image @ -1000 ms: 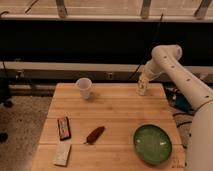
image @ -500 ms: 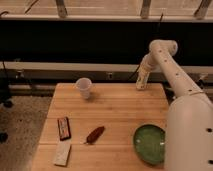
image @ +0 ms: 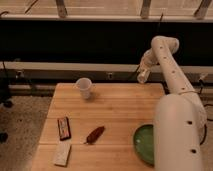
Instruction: Knock the bottle over
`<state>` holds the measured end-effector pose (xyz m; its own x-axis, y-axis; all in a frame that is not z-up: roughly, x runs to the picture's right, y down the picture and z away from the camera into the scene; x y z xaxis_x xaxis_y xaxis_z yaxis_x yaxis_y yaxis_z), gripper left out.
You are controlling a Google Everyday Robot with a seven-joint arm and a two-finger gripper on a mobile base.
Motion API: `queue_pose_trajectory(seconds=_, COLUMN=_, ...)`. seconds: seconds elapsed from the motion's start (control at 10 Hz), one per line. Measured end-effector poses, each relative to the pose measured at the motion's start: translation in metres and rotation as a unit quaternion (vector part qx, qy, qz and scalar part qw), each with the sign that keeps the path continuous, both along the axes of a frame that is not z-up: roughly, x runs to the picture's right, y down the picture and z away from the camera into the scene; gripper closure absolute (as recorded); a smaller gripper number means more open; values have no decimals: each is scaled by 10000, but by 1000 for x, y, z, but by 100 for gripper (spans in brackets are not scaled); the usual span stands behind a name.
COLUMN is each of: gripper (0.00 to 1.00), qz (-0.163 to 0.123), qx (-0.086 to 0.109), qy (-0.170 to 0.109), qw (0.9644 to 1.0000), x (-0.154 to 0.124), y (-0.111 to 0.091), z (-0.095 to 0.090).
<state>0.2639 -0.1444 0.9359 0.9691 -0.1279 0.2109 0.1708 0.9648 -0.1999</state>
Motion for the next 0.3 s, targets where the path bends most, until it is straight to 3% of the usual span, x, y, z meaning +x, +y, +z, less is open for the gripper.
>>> queue_pose_trajectory(seconds=0.3, gripper=89, qz=-209, qx=-134, qy=-70, qw=9997, x=-30, y=19, z=-13)
